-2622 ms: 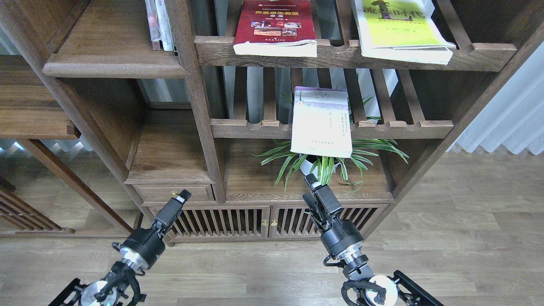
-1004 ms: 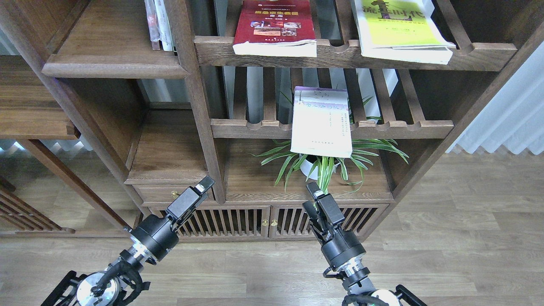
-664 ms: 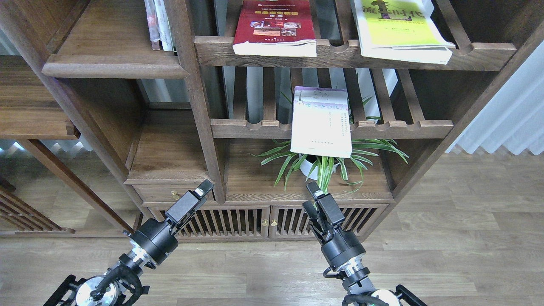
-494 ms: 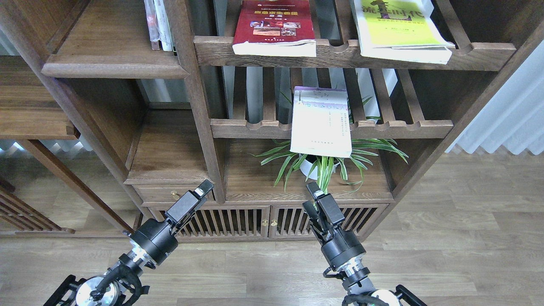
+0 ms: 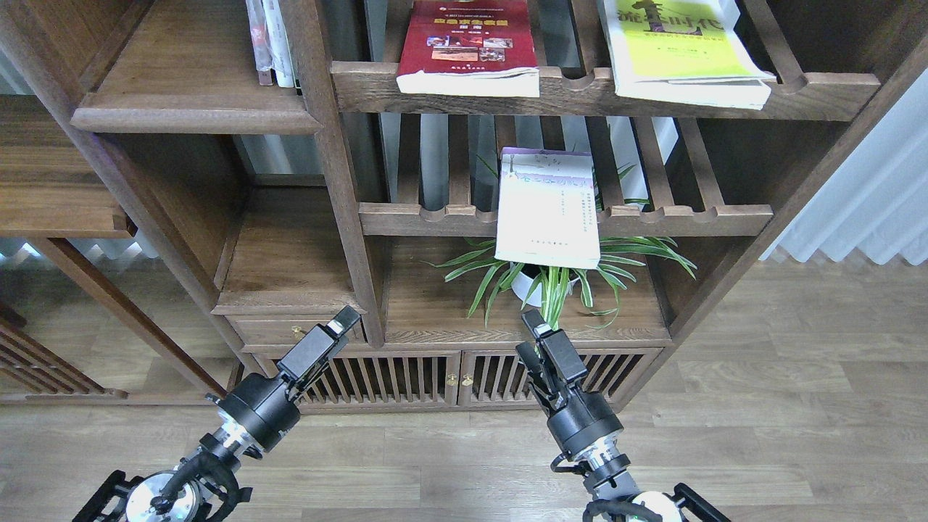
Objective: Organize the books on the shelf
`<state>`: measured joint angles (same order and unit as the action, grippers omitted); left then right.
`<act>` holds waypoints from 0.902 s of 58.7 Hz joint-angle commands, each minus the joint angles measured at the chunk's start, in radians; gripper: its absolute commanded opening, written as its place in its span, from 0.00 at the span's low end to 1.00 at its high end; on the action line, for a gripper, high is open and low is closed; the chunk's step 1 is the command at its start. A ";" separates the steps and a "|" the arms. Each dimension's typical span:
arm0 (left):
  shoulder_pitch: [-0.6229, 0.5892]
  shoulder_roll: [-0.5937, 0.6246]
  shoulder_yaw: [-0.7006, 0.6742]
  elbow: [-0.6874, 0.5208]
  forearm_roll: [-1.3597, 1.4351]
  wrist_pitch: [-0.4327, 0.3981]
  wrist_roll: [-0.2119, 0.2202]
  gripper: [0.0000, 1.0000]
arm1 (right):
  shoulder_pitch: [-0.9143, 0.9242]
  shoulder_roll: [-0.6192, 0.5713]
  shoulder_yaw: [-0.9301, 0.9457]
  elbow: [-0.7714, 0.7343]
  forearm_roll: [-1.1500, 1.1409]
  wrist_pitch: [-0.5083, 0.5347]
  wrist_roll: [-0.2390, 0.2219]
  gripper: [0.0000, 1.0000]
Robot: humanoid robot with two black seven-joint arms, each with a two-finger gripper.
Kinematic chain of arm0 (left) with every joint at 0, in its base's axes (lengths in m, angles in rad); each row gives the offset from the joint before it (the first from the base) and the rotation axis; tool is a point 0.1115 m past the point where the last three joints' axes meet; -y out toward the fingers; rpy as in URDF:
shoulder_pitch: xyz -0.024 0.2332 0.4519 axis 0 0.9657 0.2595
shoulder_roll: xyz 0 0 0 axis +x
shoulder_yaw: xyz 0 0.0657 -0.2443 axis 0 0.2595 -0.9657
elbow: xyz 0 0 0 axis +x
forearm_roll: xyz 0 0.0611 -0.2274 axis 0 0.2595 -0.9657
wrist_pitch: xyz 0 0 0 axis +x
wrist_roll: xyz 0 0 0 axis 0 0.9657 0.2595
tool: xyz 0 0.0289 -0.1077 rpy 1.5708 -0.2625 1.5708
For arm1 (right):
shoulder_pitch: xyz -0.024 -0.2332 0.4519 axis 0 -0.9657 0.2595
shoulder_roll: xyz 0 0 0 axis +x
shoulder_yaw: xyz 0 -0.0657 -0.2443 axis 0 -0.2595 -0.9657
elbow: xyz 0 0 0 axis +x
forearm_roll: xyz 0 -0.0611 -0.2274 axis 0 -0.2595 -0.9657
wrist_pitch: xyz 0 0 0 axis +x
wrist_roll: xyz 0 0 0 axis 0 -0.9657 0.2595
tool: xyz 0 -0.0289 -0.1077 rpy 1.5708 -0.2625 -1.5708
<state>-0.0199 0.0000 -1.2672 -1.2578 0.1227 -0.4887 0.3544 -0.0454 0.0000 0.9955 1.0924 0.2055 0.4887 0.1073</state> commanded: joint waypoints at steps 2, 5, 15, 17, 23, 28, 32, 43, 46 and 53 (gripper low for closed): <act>0.000 0.000 0.000 0.000 0.000 0.000 0.000 1.00 | 0.029 0.000 -0.003 -0.034 0.000 0.000 0.000 0.99; 0.000 0.000 -0.001 -0.002 0.000 0.000 0.000 1.00 | 0.036 0.000 -0.003 -0.046 0.002 0.000 0.000 0.99; 0.043 0.000 -0.011 -0.012 -0.002 0.000 0.000 1.00 | 0.094 0.000 -0.002 -0.074 0.003 0.000 0.005 0.99; 0.054 0.000 -0.017 -0.014 -0.002 0.000 0.000 1.00 | 0.107 0.000 -0.001 -0.080 0.003 0.000 0.009 0.99; 0.087 0.000 -0.034 -0.017 -0.002 0.000 0.000 1.00 | 0.140 0.000 0.000 -0.098 0.014 0.000 0.028 0.99; 0.106 0.000 -0.035 -0.020 -0.002 0.000 0.000 1.00 | 0.154 0.000 0.000 -0.103 0.029 0.000 0.034 0.99; 0.123 0.000 -0.037 -0.025 -0.002 0.000 0.000 1.00 | 0.173 0.000 0.000 -0.106 0.043 0.000 0.035 0.99; 0.140 0.000 -0.046 -0.029 -0.002 0.000 0.000 1.00 | 0.222 0.000 0.000 -0.147 0.058 0.000 0.035 0.99; 0.141 0.000 -0.046 -0.029 -0.002 0.000 0.000 1.00 | 0.233 0.000 0.000 -0.176 0.060 0.000 0.035 0.99; 0.143 0.000 -0.050 -0.029 -0.002 0.000 -0.002 1.00 | 0.236 0.000 -0.003 -0.213 0.063 0.000 0.035 0.99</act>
<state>0.1205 0.0000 -1.3131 -1.2869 0.1212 -0.4887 0.3541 0.1851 0.0001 0.9956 0.9142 0.2654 0.4887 0.1427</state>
